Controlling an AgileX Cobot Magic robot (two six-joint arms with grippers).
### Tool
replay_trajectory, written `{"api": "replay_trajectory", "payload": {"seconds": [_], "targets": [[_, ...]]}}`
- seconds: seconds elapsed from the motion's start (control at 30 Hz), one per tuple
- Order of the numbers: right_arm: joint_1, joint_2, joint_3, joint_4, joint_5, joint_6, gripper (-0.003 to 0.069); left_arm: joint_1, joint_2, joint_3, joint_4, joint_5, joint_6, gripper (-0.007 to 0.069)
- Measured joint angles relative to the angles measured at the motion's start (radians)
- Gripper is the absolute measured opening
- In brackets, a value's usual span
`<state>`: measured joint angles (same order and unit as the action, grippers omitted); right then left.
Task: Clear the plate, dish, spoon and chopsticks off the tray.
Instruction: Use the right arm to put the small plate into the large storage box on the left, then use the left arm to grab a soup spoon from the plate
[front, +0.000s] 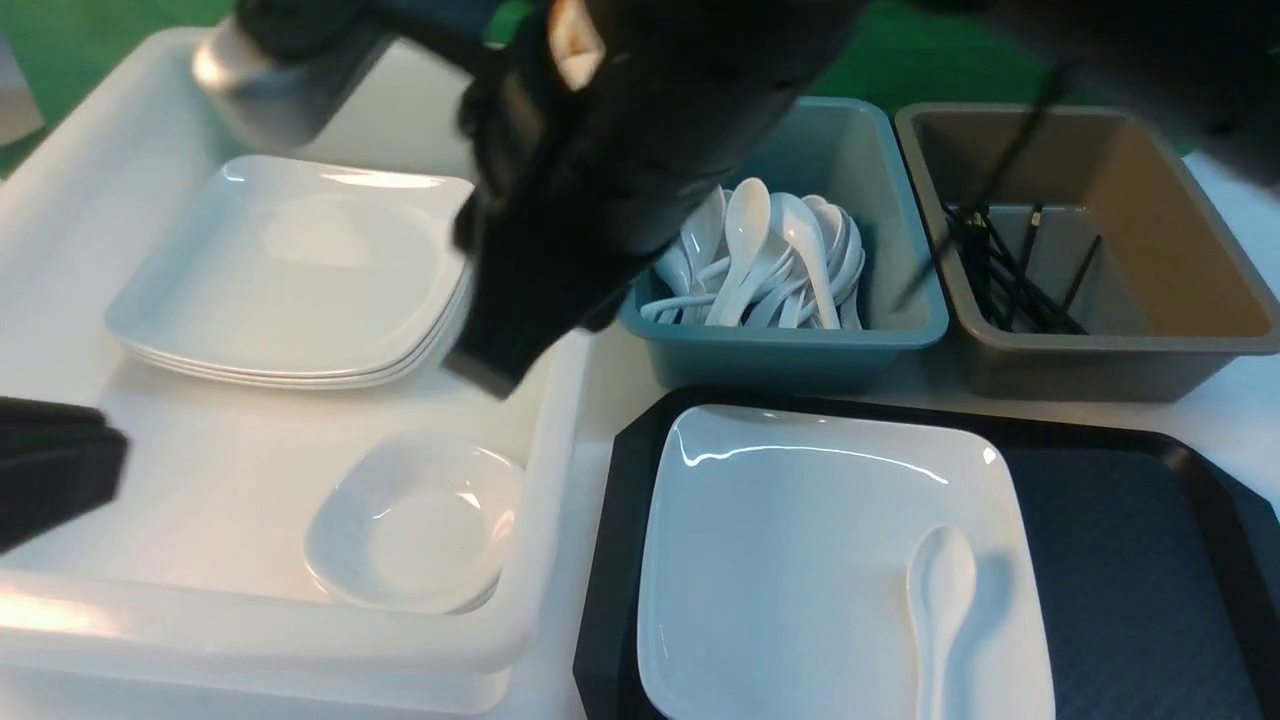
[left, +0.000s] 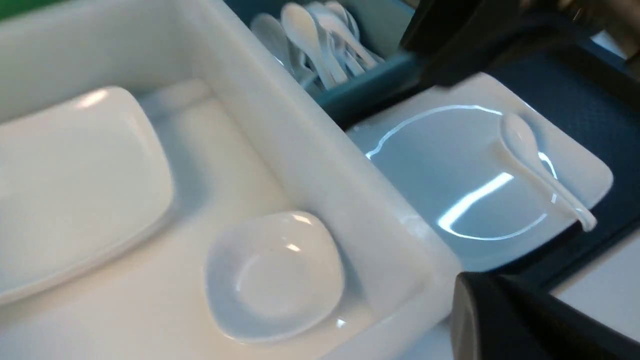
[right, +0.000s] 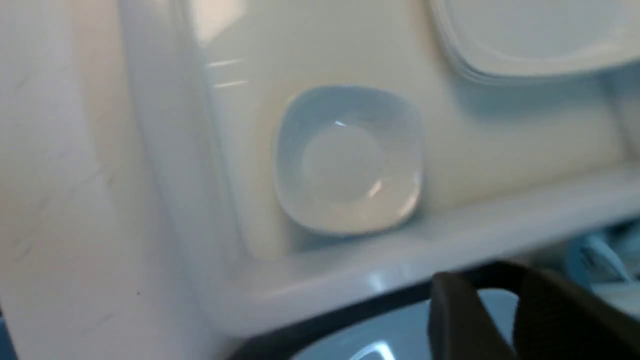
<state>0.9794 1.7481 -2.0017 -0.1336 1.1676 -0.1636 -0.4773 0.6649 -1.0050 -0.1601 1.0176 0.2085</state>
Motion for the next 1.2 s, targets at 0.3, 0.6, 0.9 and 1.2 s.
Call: {"api": "replay_trajectory", "payload": {"seconds": [0.3, 0.6, 0.9, 1.2], "targets": [[-0.163, -0.655, 0.663, -0.102, 0.000, 0.333, 0.0049, -0.003, 0.348, -0.065, -0.151, 0.013, 0.000, 0.0022], [-0.191, -1.047, 1.009, -0.145, 0.000, 0.433, 0.0060, -0.358, 0.776, -0.094, -0.163, -0.271, -0.165, 0.0005], [-0.191, -1.259, 1.036, -0.149, 0.000, 0.350, 0.0089, -0.553, 1.193, -0.374, -0.134, -0.310, -0.349, 0.0088], [-0.191, -1.338, 1.038, -0.150, 0.000, 0.272, 0.0099, -0.552, 1.378, -0.575, -0.037, -0.195, -0.444, 0.0332]]}}
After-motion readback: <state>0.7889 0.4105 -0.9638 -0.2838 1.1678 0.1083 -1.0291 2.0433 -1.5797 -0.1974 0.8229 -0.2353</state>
